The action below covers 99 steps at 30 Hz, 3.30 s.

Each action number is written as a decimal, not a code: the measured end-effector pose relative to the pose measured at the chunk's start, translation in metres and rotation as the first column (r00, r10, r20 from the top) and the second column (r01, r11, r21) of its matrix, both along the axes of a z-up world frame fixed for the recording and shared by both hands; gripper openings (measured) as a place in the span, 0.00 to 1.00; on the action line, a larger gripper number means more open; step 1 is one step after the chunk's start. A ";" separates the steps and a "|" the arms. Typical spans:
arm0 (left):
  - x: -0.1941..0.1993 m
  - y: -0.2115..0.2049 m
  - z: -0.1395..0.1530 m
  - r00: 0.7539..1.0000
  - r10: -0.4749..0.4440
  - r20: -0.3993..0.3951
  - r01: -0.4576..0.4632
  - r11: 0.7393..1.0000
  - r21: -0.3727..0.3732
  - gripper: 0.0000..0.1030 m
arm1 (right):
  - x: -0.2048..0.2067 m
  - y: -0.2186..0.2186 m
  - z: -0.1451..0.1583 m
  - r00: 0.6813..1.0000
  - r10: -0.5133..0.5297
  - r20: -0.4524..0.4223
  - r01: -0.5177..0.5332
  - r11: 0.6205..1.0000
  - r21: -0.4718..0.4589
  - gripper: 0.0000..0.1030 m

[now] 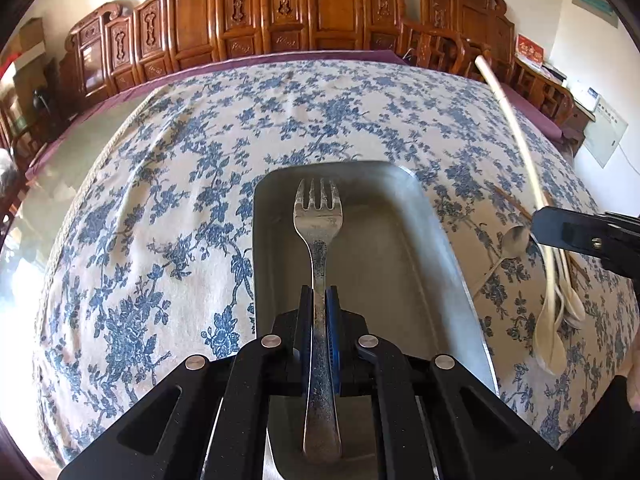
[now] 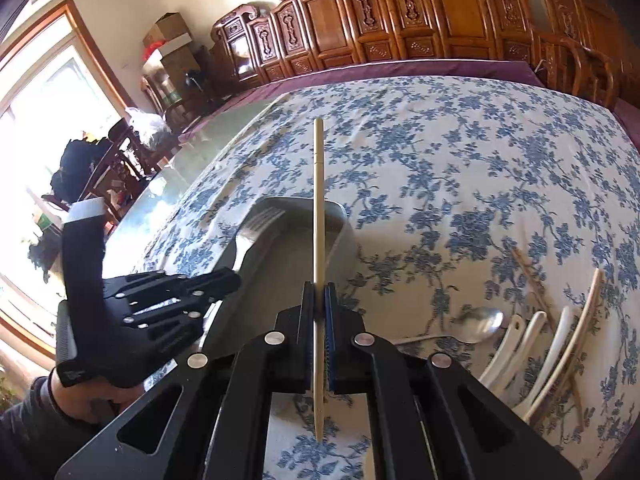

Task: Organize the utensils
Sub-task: 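Carry the fork over the grey tray with the left gripper while the right carries the chopstick there, then open the left gripper to drop the fork in the tray while the right releases the chopstick, then grasp another chopstick with the right gripper while the left gripper grasps a steel spoon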

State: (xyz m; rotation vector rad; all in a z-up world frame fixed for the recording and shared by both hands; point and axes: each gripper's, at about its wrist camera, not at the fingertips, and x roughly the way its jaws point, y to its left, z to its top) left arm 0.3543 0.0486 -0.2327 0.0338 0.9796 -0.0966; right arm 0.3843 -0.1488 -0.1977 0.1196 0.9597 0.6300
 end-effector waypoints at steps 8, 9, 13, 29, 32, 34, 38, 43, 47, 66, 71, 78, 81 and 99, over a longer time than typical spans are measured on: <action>0.003 0.005 0.000 1.000 0.014 0.008 -0.013 1.000 -0.009 0.05 | -0.003 0.014 0.005 1.000 0.019 0.005 -0.019 1.000 -0.006 0.06; 0.003 0.005 0.000 1.000 0.018 0.007 -0.018 1.000 -0.013 0.05 | -0.002 0.016 0.006 1.000 0.021 0.006 -0.021 1.000 -0.008 0.06; 0.002 0.011 0.006 1.000 0.020 0.019 -0.019 0.999 -0.034 0.05 | -0.004 0.025 0.009 1.000 0.027 0.002 -0.027 1.000 -0.004 0.06; -0.010 0.057 0.038 0.991 0.088 0.099 -0.080 0.993 -0.083 0.05 | 0.008 0.081 -0.031 0.996 0.029 -0.079 -0.034 0.998 -0.054 0.06; -0.010 0.059 0.037 0.991 0.093 0.099 -0.084 0.993 -0.085 0.05 | 0.008 0.083 -0.044 0.994 0.025 -0.105 -0.034 0.996 -0.082 0.06; -0.010 0.059 0.038 0.990 0.095 0.100 -0.086 0.992 -0.088 0.05 | 0.007 0.083 -0.050 0.993 0.023 -0.117 -0.034 0.995 -0.094 0.06; -0.011 0.056 0.039 0.991 0.088 0.104 -0.079 0.993 -0.084 0.05 | 0.007 0.082 -0.052 0.994 0.021 -0.103 -0.033 0.993 -0.112 0.09; -0.012 0.049 0.039 0.992 0.074 0.107 -0.065 0.994 -0.084 0.05 | -0.002 0.062 -0.037 0.999 0.019 -0.045 -0.023 0.995 -0.095 0.09; -0.014 0.036 0.042 0.992 0.042 0.118 -0.032 0.995 -0.090 0.05 | -0.014 0.028 -0.023 1.000 -0.019 0.011 0.020 0.993 -0.116 0.09; -0.023 -0.063 0.045 0.981 -0.144 0.130 0.158 0.982 -0.108 0.29 | -0.024 -0.128 -0.050 0.957 -0.283 0.065 0.290 0.914 -0.283 0.22; -0.026 -0.073 0.039 0.978 -0.171 0.118 0.183 0.979 -0.094 0.29 | -0.008 -0.142 -0.072 0.935 -0.355 0.010 0.346 0.905 -0.249 0.22; -0.025 -0.081 0.035 0.977 -0.183 0.109 0.192 0.977 -0.087 0.29 | 0.007 -0.144 -0.084 0.930 -0.368 0.000 0.354 0.894 -0.273 0.21; -0.027 -0.086 0.031 0.975 -0.192 0.108 0.200 0.977 -0.074 0.29 | 0.006 -0.147 -0.084 0.927 -0.375 -0.007 0.361 0.898 -0.250 0.21; -0.007 -0.141 0.011 0.952 -0.305 -0.019 0.305 0.952 0.023 0.33 | 0.010 -0.179 -0.058 0.932 -0.360 0.037 0.362 0.928 -0.091 0.06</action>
